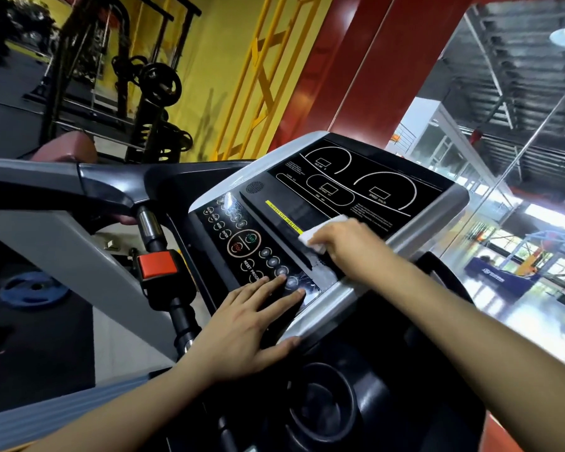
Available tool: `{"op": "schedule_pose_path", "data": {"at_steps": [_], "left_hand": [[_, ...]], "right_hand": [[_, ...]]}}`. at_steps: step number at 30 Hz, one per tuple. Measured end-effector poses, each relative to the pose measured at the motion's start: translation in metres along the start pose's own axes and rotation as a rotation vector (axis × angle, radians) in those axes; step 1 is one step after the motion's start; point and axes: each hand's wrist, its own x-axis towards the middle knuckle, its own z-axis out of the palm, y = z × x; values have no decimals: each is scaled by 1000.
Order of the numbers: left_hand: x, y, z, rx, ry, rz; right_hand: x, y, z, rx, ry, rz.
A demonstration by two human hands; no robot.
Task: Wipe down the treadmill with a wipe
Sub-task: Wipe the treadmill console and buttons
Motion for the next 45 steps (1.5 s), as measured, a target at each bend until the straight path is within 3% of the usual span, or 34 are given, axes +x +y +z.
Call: {"op": "schedule_pose_path", "data": {"at_steps": [2,4,10,15,17,21,23,28,35,39,42,45], "left_hand": [[0,-1,0,-2,3,-4],[0,-1,1,-8,4,-9],[1,-2,2,-28,8,-14],[1,-2,2,-28,9,-20],[1,-2,3,-31,8,-22],[1,-1,3,-47,6,-30],[2,0,3,-46,8,-31],[0,0,1,-49,2,-36],[-1,0,1,-137,42,-81],[-5,2,-4,-173,70,-150],[-7,6,-7,-125,110,-197],[-8,7,-8,-36,123,-280]], "right_hand": [[10,26,-9,-40,101,197],[10,36,-12,-42,165,265],[-19,-7,21,12,-48,-29],[-22,35,-10,-94,130,221],[-29,32,-9,-97,182,219],[-56,-21,8,-29,-53,-44],[-67,-26,5,-31,-31,-122],[-62,28,-18,-161,188,164],[-95,-41,33,74,58,-258],[-88,-19,23,-32,197,-84],[-81,-18,14,-150,203,54],[-90,-47,21,-49,68,-88]]}}
